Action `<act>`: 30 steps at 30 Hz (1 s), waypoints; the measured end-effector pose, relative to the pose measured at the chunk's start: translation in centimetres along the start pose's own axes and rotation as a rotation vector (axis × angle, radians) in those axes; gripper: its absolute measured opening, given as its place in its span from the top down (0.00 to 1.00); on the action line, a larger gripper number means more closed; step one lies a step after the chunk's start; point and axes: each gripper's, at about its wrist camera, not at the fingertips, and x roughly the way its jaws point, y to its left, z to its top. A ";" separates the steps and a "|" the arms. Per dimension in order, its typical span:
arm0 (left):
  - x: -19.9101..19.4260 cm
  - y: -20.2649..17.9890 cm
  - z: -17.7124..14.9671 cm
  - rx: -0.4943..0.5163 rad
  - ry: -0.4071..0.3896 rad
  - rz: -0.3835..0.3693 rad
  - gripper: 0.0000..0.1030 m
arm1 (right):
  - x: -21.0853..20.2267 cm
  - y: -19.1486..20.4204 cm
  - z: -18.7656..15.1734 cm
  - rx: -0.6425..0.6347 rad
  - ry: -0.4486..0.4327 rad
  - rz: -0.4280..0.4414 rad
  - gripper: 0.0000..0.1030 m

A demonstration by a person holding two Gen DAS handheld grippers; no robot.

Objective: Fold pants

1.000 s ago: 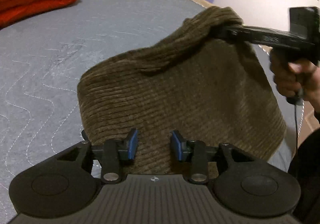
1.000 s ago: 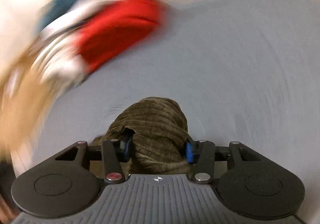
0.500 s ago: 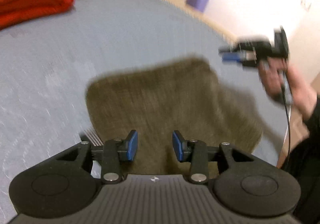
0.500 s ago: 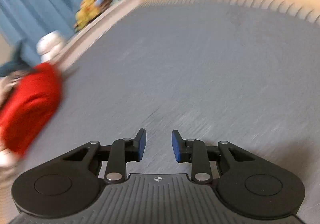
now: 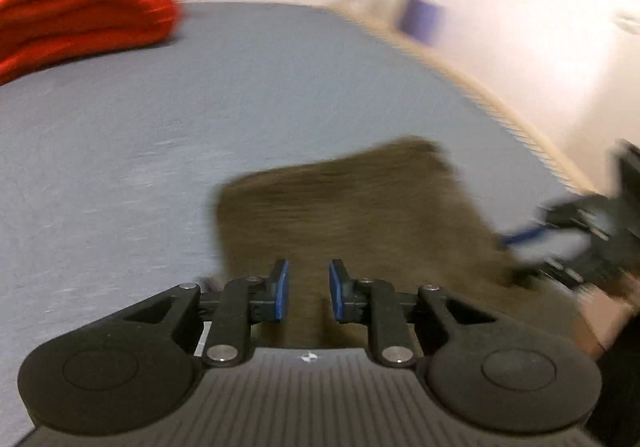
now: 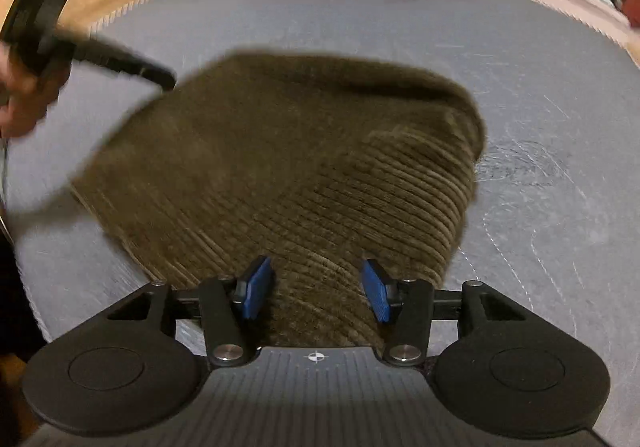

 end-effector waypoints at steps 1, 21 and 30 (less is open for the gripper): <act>0.0 -0.7 -0.7 0.051 0.026 -0.042 0.72 | -0.5 0.1 0.0 0.003 -0.014 0.027 0.48; -5.9 -7.9 -5.3 -0.168 0.040 0.371 0.06 | -3.9 1.0 -2.2 0.315 0.057 -0.447 0.01; -3.5 -12.8 -9.5 -0.281 -0.038 0.473 0.00 | -6.9 7.8 -7.3 0.324 -0.288 -0.450 0.01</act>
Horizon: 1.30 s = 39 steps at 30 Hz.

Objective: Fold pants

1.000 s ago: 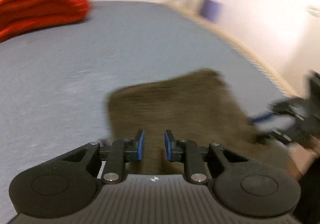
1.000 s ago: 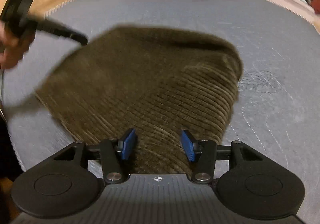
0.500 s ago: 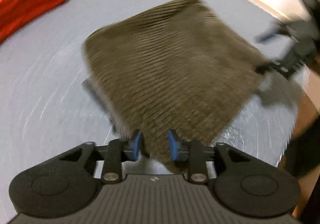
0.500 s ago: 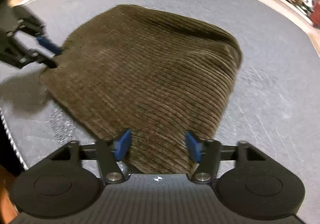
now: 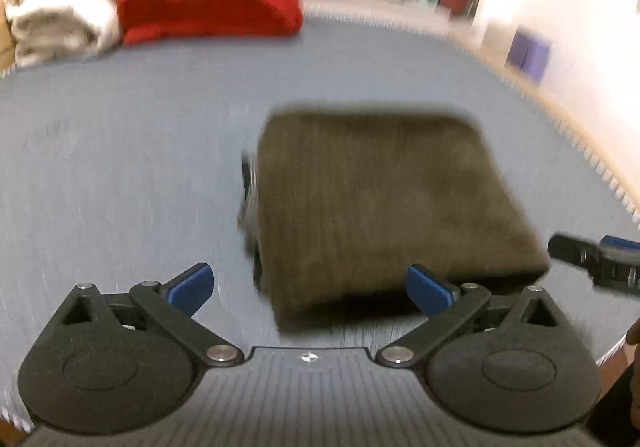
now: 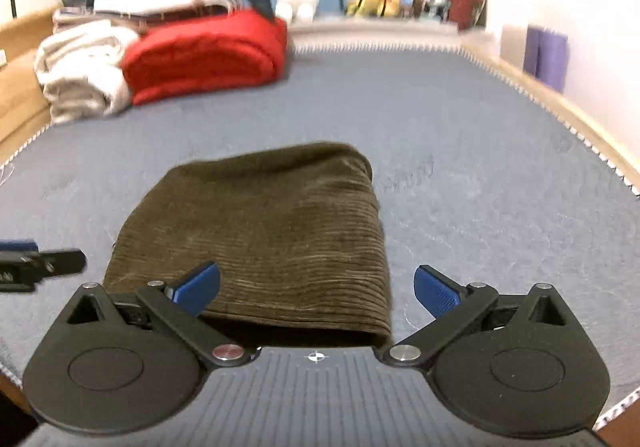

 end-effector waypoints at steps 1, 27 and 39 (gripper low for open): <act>0.4 -0.1 -0.1 -0.011 0.019 -0.002 0.00 | 0.9 -0.1 -0.2 0.037 0.052 -0.026 0.01; 2.4 -0.9 0.7 -0.037 0.031 0.012 0.00 | 3.9 2.1 0.5 -0.048 0.116 0.019 0.01; 2.1 -1.2 0.6 -0.028 0.029 0.008 0.00 | 3.6 2.0 0.4 -0.052 0.105 0.006 0.01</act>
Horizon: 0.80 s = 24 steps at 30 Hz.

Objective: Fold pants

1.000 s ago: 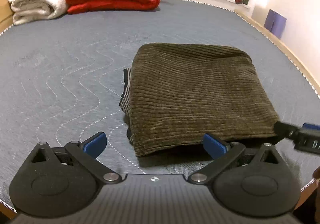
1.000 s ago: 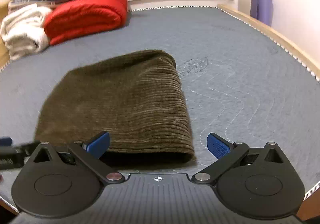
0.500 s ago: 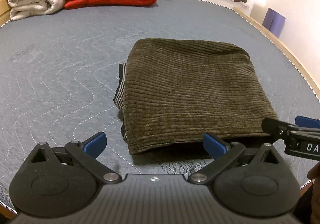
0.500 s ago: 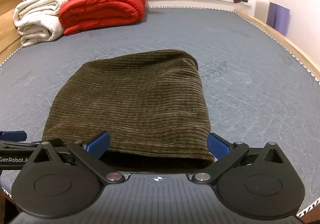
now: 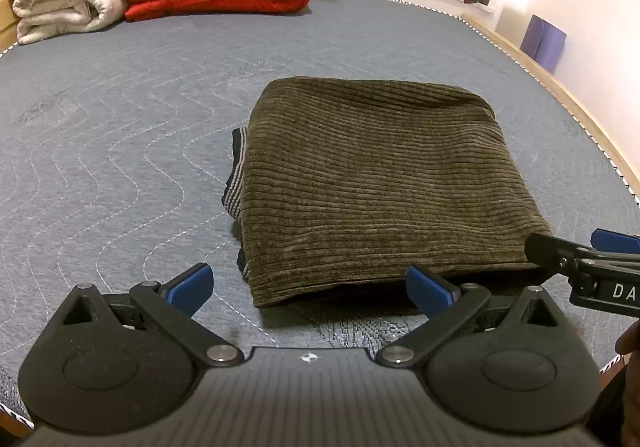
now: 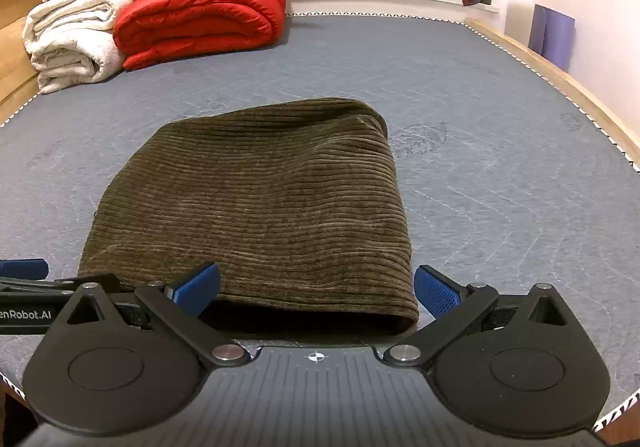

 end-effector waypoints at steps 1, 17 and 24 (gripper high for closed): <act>0.0 0.0 0.0 0.001 -0.001 0.000 0.00 | 0.0 0.1 0.0 0.000 -0.001 -0.002 0.01; -0.3 0.0 0.0 0.002 -0.006 -0.002 0.00 | 0.0 0.2 0.0 -0.006 0.002 -0.003 0.01; -0.3 -0.1 0.1 0.006 -0.011 -0.002 0.00 | 0.1 0.3 -0.1 -0.006 0.002 -0.004 0.01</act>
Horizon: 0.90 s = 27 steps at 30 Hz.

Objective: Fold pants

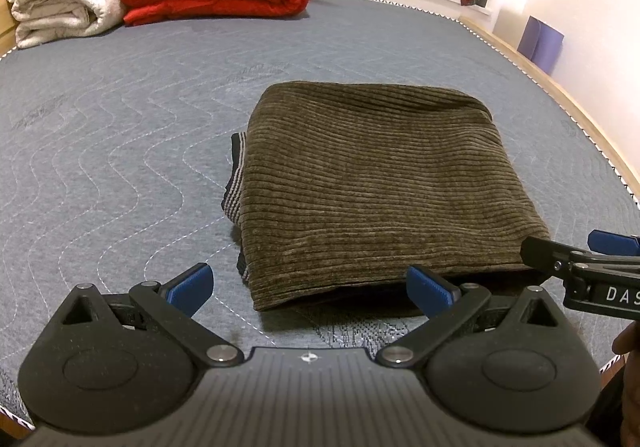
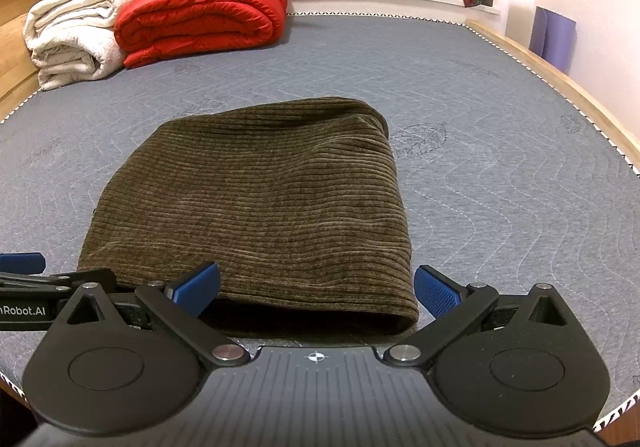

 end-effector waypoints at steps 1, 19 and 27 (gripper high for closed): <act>0.0 0.0 0.0 0.001 -0.001 0.000 0.00 | 0.0 0.0 0.0 0.000 0.000 0.000 0.01; -0.2 -0.2 -0.2 0.016 -0.008 -0.016 0.00 | 0.0 -0.1 0.0 -0.001 0.000 0.000 0.01; -0.3 -0.3 -0.2 0.035 -0.016 -0.027 0.00 | 0.0 0.1 -0.1 0.008 -0.010 -0.005 0.01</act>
